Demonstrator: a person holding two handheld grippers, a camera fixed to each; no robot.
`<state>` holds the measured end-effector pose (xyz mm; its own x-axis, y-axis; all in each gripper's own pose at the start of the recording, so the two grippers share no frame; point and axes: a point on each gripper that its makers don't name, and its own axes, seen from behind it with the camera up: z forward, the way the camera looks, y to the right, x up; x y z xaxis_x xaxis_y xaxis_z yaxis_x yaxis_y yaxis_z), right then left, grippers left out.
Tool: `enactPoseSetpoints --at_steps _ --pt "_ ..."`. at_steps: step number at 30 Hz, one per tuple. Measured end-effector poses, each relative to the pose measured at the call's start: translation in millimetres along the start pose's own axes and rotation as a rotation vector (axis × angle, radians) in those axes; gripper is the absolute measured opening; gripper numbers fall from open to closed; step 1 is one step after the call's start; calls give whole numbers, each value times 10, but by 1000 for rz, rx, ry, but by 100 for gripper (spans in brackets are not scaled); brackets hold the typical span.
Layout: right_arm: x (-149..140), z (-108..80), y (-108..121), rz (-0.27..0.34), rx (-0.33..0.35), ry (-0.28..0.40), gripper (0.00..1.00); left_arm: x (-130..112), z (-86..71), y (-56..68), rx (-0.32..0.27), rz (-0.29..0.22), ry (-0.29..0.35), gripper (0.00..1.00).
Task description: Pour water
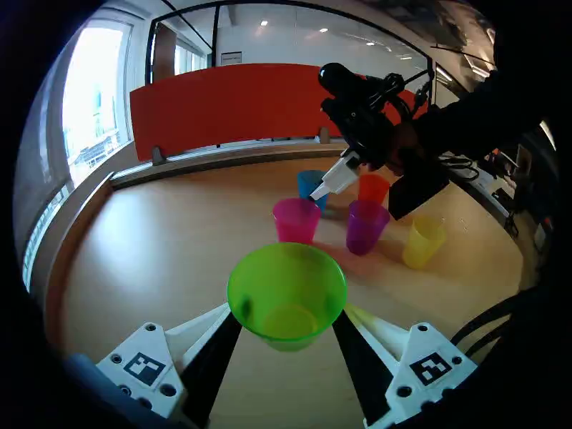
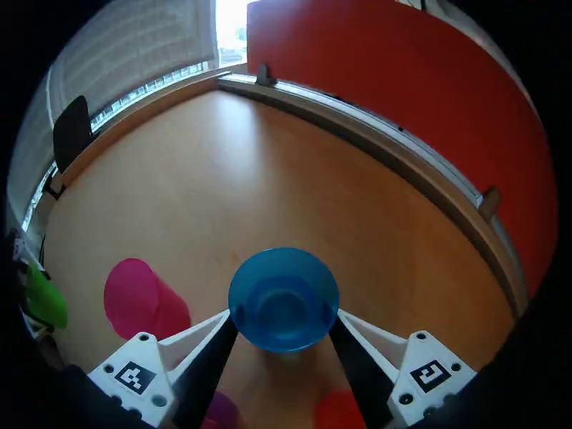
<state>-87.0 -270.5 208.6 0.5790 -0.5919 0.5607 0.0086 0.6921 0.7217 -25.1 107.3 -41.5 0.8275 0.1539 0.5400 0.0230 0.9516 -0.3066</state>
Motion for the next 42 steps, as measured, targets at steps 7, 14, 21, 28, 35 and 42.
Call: enactPoseSetpoints --at_steps 7,14,21,28,35,42 --pt "33 -30 -8 -9 10 41 86 30 14 6 -2 8 3 81" --pt "149 -85 -51 -11 21 107 86 73 17 17 -3 20 6 82" --pt "322 -265 -115 7 24 196 86 135 11 25 -4 28 15 81" --pt "494 -614 -142 49 15 291 86 241 -10 44 -7 46 31 81" --pt "673 -1099 -176 67 -2 395 86 361 -60 85 -14 65 48 81" --pt "840 -1633 -202 66 -25 498 86 459 -142 130 -20 81 64 81"
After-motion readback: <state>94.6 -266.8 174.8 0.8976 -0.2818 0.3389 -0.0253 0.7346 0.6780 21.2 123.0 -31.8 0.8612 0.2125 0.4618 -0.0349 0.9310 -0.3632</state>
